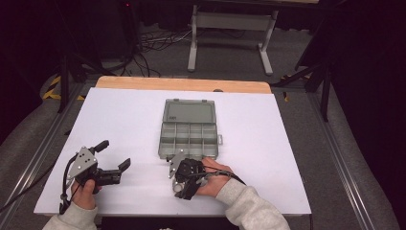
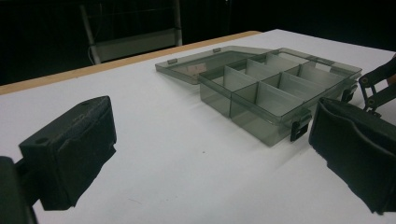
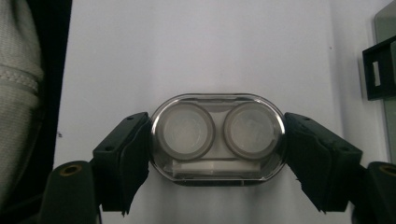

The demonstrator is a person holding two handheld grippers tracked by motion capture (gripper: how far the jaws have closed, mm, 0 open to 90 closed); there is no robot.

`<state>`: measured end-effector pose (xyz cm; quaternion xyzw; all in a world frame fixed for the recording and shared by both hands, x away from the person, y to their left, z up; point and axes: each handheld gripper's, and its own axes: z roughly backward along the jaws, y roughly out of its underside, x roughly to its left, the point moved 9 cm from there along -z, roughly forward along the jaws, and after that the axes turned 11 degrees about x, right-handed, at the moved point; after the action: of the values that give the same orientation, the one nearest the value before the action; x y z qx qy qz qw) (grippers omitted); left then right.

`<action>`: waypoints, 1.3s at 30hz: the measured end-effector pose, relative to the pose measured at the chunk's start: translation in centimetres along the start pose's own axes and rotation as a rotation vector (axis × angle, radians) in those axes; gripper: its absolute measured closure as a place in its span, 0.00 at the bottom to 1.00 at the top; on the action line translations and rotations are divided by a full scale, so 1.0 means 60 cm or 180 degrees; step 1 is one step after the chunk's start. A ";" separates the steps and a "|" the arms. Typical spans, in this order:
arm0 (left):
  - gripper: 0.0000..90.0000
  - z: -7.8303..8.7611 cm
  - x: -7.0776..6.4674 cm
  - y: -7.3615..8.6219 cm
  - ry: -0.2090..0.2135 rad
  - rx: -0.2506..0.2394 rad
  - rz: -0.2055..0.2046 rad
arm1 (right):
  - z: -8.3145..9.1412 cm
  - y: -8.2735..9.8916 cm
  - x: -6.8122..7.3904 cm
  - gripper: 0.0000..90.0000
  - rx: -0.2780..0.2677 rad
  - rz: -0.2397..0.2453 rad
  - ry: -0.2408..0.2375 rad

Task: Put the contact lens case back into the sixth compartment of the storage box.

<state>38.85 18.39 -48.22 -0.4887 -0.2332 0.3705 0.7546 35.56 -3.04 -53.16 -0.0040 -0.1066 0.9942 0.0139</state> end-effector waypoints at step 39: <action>0.02 0.000 -0.001 0.000 0.0003 -0.0003 0.0009 | 0.066 -0.018 -0.011 0.29 -0.0373 0.0120 0.0297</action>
<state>38.80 18.32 -48.20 -0.4896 -0.2324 0.3714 0.7539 36.22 -2.82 -49.06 -0.0531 -0.1638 0.9851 -0.0002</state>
